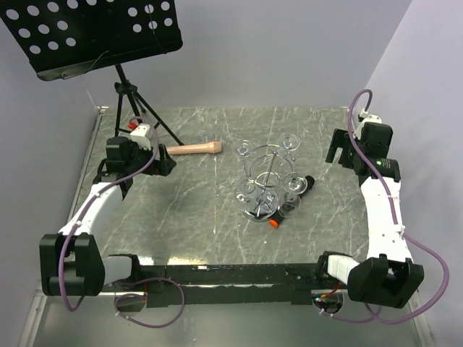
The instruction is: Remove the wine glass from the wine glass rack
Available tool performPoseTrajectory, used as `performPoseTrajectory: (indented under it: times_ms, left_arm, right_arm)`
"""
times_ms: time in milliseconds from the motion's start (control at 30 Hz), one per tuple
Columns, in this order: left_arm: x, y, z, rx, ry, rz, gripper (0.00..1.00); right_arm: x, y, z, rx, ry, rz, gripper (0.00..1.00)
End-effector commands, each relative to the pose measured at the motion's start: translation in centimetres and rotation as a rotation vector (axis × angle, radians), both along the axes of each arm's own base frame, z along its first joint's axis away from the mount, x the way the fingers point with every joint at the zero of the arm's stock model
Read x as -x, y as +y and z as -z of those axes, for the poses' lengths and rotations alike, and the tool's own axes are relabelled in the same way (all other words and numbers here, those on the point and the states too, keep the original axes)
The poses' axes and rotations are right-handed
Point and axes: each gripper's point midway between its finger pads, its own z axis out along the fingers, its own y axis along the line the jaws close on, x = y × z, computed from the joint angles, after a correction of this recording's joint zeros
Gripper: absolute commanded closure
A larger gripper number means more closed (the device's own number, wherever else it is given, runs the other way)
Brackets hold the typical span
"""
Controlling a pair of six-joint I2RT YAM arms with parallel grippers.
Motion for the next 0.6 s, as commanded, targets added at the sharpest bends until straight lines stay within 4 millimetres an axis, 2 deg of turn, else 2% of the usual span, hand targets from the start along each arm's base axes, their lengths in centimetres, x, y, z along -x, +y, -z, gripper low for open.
performPoseTrajectory:
  times_ms: [0,100,233,400,567]
  left_arm:
    - [1.1,-2.9,-3.5,0.006,-0.1,0.154,0.0]
    - [1.5,-3.8,-3.8,-0.046,-0.104,0.216,0.0]
    - [2.7,-5.3,-6.2,-0.072,-0.158,0.336,0.0]
    - [6.3,-7.4,-8.5,-0.062,-0.213,0.498,0.0]
    - [9.7,-8.4,-8.2,-0.071,-0.267,0.582,0.0]
  right_arm:
    - [0.6,-0.3,-2.3,0.021,-0.063,0.023,0.0]
    - [0.5,0.0,-3.4,0.032,-0.085,-0.015,0.0]
    - [0.5,1.1,-4.6,0.068,-0.095,-0.146,0.0]
    - [0.3,3.2,-6.1,0.026,-0.141,-0.262,0.0]
    - [-0.1,4.1,-5.9,-0.026,-0.132,-0.286,0.0]
